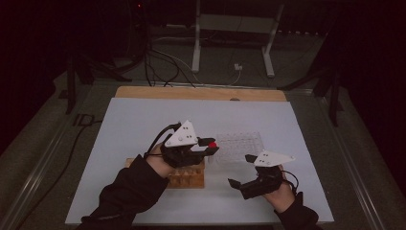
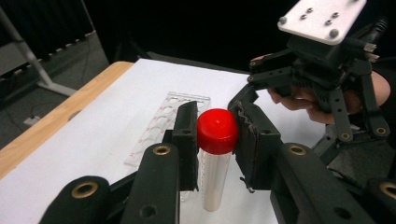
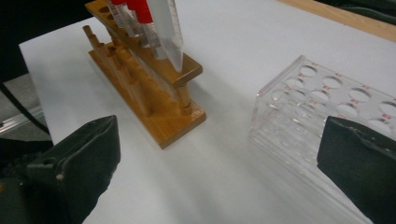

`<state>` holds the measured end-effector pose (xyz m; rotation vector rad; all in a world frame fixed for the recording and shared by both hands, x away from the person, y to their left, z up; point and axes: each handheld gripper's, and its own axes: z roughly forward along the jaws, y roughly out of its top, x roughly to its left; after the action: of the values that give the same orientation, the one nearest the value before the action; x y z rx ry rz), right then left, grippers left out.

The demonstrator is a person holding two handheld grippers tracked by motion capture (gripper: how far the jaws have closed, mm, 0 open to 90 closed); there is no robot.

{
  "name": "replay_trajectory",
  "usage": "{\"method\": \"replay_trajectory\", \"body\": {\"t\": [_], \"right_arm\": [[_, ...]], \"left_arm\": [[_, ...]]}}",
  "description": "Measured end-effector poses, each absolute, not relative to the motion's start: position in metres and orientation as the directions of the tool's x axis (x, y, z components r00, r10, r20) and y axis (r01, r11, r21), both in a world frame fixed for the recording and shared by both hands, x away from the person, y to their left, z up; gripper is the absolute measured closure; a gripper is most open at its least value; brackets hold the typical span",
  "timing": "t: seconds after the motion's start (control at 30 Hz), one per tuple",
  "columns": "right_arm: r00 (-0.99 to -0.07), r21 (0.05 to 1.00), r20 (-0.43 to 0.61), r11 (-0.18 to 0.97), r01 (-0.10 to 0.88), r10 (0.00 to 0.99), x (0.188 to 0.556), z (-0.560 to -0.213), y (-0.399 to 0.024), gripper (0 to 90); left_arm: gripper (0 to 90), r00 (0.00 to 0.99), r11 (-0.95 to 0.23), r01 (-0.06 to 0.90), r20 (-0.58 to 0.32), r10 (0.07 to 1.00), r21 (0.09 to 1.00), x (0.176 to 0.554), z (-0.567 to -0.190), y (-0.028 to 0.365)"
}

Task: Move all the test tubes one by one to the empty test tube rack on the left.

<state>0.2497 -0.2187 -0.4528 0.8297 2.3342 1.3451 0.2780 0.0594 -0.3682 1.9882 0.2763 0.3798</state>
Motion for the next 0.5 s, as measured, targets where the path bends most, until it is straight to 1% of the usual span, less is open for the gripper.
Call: {"method": "replay_trajectory", "body": {"t": [0.5], "right_arm": [[-0.777,0.874,0.014,0.369,0.315,0.629,0.249,-0.452,-0.220,0.0]], "left_arm": [[71.9,0.885,-0.412,0.027,0.170,0.433,0.911,0.275,-0.351,0.097]]}}
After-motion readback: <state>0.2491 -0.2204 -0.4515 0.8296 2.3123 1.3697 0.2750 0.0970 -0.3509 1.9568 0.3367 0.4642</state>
